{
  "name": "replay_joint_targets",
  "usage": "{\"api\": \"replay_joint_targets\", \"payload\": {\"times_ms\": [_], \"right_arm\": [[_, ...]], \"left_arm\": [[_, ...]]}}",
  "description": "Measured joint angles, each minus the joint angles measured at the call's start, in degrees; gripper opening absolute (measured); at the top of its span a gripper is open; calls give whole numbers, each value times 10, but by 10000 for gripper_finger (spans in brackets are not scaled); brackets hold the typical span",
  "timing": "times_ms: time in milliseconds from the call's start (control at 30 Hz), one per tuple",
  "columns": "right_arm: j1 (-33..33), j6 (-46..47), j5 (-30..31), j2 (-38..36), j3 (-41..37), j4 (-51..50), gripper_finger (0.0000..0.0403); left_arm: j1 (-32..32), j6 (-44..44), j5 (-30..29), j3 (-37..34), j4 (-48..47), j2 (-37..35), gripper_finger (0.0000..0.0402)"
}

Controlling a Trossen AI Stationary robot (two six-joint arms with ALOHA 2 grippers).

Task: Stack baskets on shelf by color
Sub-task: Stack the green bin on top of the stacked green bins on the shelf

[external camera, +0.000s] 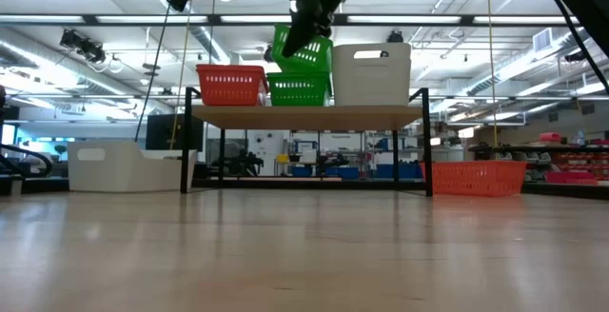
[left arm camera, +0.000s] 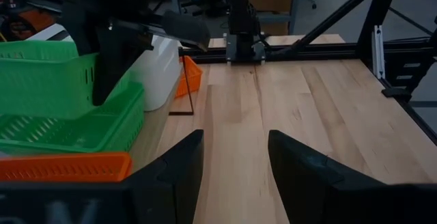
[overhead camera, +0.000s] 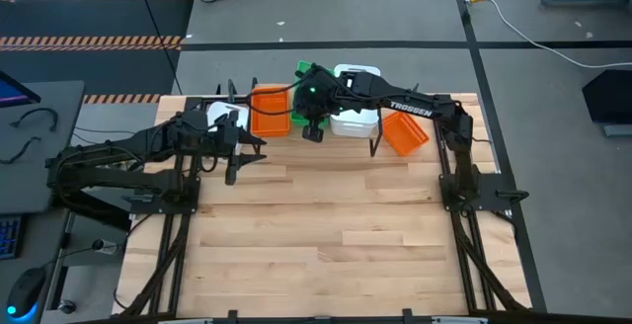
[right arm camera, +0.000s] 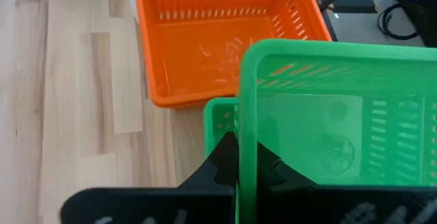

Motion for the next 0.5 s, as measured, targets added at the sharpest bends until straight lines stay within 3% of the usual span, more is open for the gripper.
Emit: {"api": "replay_joint_targets", "payload": {"times_ms": [500], "right_arm": [[0, 29, 0, 0, -12, 5, 7]], "left_arm": [[0, 1, 0, 0, 4, 0, 172]]}}
